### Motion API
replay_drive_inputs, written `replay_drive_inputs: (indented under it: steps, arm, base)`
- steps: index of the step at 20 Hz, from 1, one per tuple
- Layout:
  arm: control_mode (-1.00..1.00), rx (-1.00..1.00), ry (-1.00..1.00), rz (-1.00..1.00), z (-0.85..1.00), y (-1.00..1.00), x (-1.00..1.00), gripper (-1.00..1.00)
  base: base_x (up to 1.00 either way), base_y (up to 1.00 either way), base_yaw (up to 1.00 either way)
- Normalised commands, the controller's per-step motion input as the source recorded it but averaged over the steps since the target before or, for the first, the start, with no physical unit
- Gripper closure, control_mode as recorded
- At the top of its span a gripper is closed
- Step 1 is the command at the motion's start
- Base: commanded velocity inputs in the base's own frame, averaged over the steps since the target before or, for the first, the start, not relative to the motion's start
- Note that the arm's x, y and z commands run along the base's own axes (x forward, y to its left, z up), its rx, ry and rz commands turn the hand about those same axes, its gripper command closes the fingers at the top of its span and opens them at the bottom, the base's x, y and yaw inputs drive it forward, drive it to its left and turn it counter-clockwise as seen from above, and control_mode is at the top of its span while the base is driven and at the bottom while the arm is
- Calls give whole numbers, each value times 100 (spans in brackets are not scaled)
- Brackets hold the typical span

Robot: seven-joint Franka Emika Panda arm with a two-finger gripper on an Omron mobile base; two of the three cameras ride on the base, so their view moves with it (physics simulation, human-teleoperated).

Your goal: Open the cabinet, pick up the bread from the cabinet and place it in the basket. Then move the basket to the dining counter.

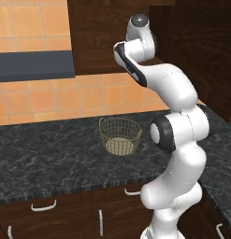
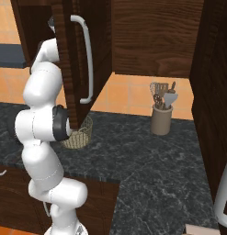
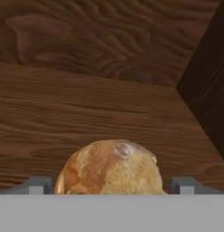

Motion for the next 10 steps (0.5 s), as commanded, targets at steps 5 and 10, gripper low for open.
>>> replay_drive_inputs:
  steps: [5, 10]
  arm:
    - [-100, 0, 0, -6, -40, -1, -4, -100]
    - [-100, 0, 0, -5, -28, -2, 12, -100]
  base:
    - [0, 0, 0]
    - [0, 0, 0]
